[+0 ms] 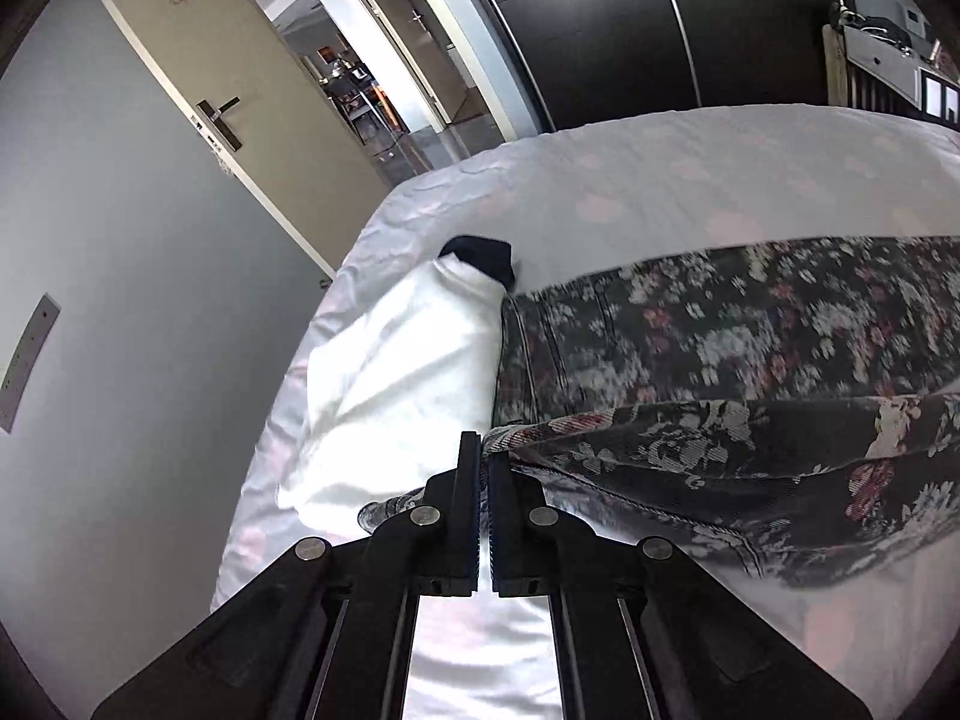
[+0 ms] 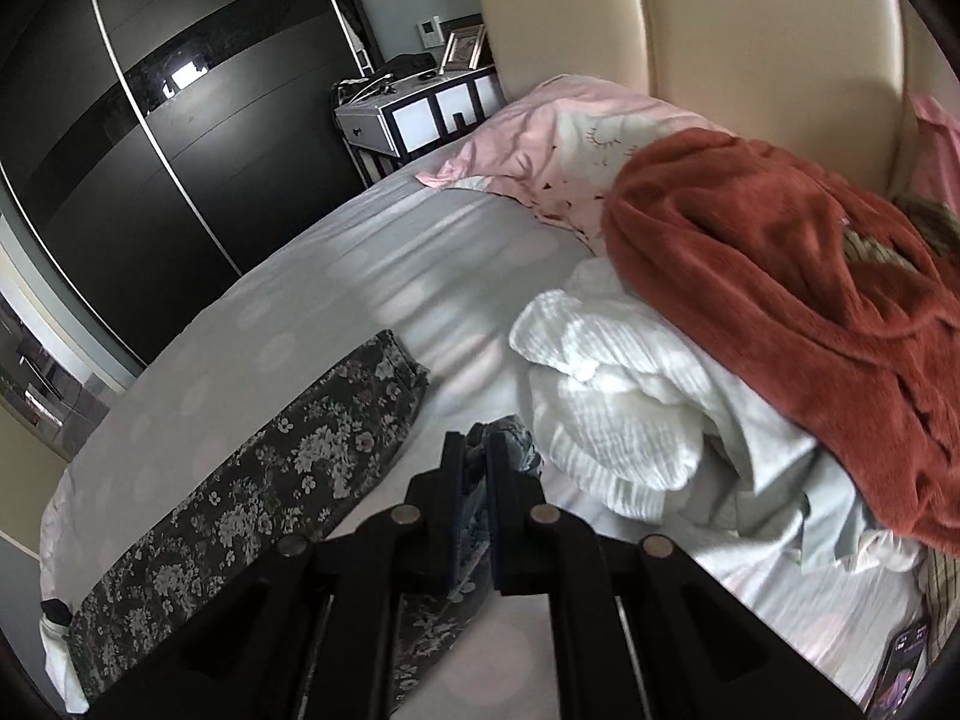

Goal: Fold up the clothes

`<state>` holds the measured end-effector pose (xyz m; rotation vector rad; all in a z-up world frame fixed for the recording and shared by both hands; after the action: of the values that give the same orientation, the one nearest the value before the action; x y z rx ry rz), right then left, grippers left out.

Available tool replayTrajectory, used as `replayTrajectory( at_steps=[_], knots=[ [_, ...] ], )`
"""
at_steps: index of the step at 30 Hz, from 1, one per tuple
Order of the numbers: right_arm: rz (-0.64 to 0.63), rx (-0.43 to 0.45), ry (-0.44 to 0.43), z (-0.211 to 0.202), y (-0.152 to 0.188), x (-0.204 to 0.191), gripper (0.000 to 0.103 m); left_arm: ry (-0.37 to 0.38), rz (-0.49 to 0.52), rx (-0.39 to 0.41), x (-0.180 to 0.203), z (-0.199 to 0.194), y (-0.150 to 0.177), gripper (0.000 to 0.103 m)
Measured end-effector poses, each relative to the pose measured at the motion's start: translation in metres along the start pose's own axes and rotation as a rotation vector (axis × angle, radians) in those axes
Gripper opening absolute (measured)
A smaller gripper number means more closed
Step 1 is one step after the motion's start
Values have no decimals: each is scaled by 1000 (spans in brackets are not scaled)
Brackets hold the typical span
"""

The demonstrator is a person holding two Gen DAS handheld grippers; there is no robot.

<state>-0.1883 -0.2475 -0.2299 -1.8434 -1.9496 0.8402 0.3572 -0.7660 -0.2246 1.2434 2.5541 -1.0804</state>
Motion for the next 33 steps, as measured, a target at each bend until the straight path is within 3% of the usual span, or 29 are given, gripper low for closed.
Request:
replayTrajectory(
  at_steps=[7, 11, 20, 22, 29, 33],
  knots=[
    [-75, -38, 35, 65, -38, -70, 6, -59, 25, -41, 13, 65, -56, 2],
    [-128, -70, 98, 115, -47, -99, 6, -80, 59, -86, 30, 115, -79, 2],
    [-257, -53, 248, 201, -62, -138, 4, -107, 73, -181, 53, 208, -90, 2],
    [-255, -74, 232, 211, -61, -139, 4, -111, 80, -182, 58, 215, -88, 2],
    [-285, -107, 57, 213, -64, -139, 7, -113, 92, -166, 60, 216, -85, 4],
    [-351, -100, 12, 209, -67, -130, 16, -124, 84, -160, 59, 208, -85, 4]
  ],
)
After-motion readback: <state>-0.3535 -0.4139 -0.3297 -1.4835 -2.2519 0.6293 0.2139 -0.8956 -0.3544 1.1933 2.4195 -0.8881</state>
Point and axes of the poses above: each gripper's, at about its wrist camera, not at the fingertips, and z roughly the way its jaws point, x to its right, y to its underside, the point moved 8 cm from there along z, roughly the way its jaws point, and after that the axes turned 4 degrees about y, right-handed, at the moved point
